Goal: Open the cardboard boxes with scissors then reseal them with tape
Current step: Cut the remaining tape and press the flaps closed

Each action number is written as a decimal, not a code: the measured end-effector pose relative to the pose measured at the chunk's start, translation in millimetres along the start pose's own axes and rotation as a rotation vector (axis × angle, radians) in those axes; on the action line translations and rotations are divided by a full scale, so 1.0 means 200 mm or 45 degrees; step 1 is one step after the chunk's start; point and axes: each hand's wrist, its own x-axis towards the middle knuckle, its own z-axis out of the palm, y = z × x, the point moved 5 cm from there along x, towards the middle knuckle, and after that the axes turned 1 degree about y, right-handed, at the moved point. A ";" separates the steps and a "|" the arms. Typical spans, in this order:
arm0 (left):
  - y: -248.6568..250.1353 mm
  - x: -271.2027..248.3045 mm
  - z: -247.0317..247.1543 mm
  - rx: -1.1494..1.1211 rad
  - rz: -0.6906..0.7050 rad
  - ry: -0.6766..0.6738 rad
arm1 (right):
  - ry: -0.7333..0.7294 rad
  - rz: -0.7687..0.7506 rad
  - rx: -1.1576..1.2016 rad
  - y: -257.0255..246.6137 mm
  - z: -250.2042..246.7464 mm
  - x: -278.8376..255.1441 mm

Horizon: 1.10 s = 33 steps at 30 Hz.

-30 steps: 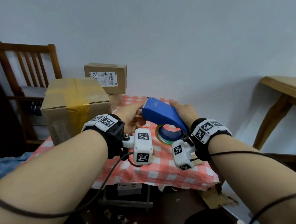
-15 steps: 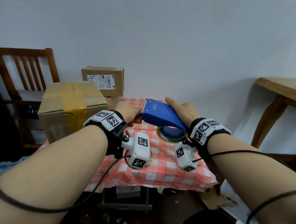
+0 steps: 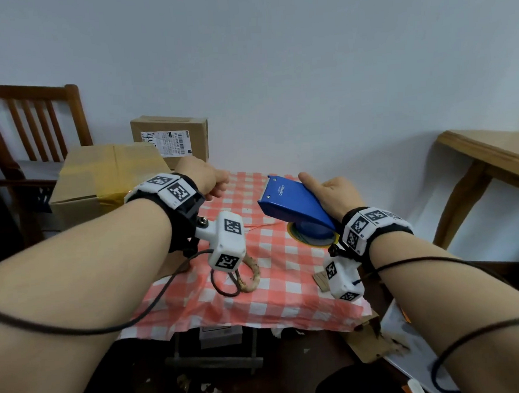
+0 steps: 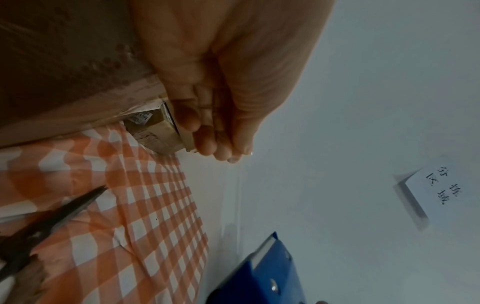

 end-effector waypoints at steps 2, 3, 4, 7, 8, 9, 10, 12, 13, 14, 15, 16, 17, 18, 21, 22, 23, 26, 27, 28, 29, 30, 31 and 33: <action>0.01 0.00 -0.01 0.009 -0.004 0.003 | 0.002 -0.006 -0.052 0.00 -0.01 0.01; 0.00 0.01 -0.02 0.010 -0.009 0.009 | 0.006 -0.008 -0.072 0.00 -0.01 0.02; 0.00 0.02 -0.02 0.010 -0.011 0.022 | 0.008 -0.012 -0.093 0.00 -0.01 0.02; 0.00 0.02 -0.03 0.021 -0.017 0.034 | -0.007 -0.021 -0.130 -0.02 0.00 0.03; 0.00 0.03 -0.03 0.032 -0.022 0.028 | -0.011 -0.024 -0.131 -0.02 0.00 0.03; 0.00 0.03 -0.03 0.044 -0.026 0.026 | -0.011 -0.028 -0.127 -0.02 0.00 0.03; 0.00 0.03 -0.04 0.055 -0.025 0.028 | -0.008 -0.031 -0.114 -0.03 0.00 0.03; 0.01 0.04 -0.05 0.053 -0.016 0.038 | -0.006 -0.033 -0.070 -0.04 -0.01 0.04; 0.01 0.04 -0.06 0.049 -0.015 0.053 | -0.003 -0.037 -0.061 -0.05 -0.01 0.04; 0.01 0.05 -0.07 0.047 -0.017 0.070 | -0.001 -0.035 -0.071 -0.05 -0.02 0.03; 0.01 0.05 -0.09 0.041 -0.019 0.089 | -0.003 -0.026 -0.095 -0.04 -0.02 0.03; 0.01 0.05 -0.11 0.036 -0.018 0.106 | -0.003 -0.018 -0.127 -0.03 -0.03 0.02; 0.02 0.05 -0.13 0.032 -0.001 0.131 | -0.004 -0.007 -0.159 -0.01 -0.03 0.02; 0.02 0.05 -0.15 0.033 0.013 0.152 | -0.008 0.009 -0.188 0.00 -0.03 0.01; 0.05 0.05 -0.13 0.116 0.122 0.193 | -0.022 0.040 -0.299 -0.01 -0.03 0.00; 0.06 0.06 -0.11 0.145 0.202 0.202 | -0.027 0.044 -0.357 -0.02 -0.02 0.01; 0.08 0.05 -0.09 0.199 0.307 0.208 | -0.038 0.046 -0.399 -0.04 -0.01 0.01; 0.18 -0.03 0.03 0.661 0.684 0.167 | -0.073 0.094 -0.418 -0.10 0.03 0.05; 0.23 -0.06 0.07 0.765 0.810 0.166 | -0.083 0.116 -0.419 -0.11 0.03 0.05; 0.26 -0.09 0.09 0.806 0.906 0.171 | -0.088 0.129 -0.450 -0.12 0.03 0.05; 0.30 -0.11 0.09 0.792 0.968 0.178 | -0.094 0.127 -0.478 -0.11 0.04 0.05; 0.32 -0.09 0.07 0.760 1.001 0.195 | -0.111 0.123 -0.501 -0.11 0.05 0.05; 0.33 -0.07 0.05 0.720 0.988 0.211 | -0.120 0.124 -0.489 -0.11 0.07 0.05; 0.31 -0.02 0.02 0.679 0.902 0.197 | -0.197 0.163 -0.417 -0.11 0.15 0.06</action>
